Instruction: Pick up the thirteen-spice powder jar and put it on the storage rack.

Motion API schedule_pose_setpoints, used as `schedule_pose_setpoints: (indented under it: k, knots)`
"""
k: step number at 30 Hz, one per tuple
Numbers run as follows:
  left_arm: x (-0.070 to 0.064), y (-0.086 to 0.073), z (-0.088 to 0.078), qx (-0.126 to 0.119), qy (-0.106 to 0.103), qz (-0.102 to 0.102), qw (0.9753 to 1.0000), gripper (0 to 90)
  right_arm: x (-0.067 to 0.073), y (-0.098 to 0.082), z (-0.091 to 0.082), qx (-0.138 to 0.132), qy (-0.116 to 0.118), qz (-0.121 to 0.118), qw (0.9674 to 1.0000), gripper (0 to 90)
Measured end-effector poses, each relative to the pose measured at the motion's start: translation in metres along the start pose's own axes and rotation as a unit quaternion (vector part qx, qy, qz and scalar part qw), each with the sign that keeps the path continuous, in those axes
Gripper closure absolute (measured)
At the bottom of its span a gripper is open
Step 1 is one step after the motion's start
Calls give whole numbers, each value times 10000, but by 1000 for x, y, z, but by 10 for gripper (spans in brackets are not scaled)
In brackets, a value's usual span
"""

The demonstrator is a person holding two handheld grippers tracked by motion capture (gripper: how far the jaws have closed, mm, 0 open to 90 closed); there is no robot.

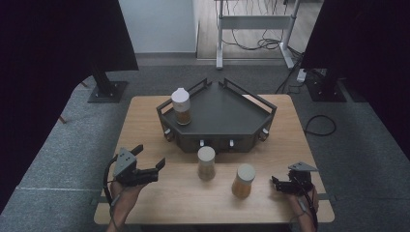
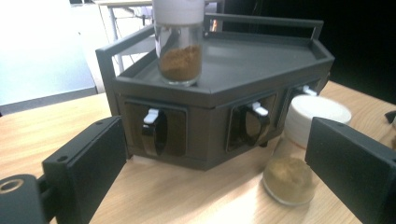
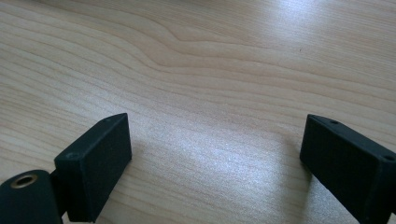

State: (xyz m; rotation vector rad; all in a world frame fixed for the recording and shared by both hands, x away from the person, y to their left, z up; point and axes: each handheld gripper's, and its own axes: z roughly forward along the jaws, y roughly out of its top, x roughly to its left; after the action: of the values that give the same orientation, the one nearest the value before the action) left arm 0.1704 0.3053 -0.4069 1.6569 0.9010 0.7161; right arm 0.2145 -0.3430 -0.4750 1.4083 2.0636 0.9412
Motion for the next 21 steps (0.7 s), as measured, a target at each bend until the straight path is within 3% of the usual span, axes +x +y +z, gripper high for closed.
schedule_pose_setpoints:
  k: [21]
  knots:
    - [-8,-28,13,402,30,-10,9992,51,0,0,0,-3,7,-5,10000,83]
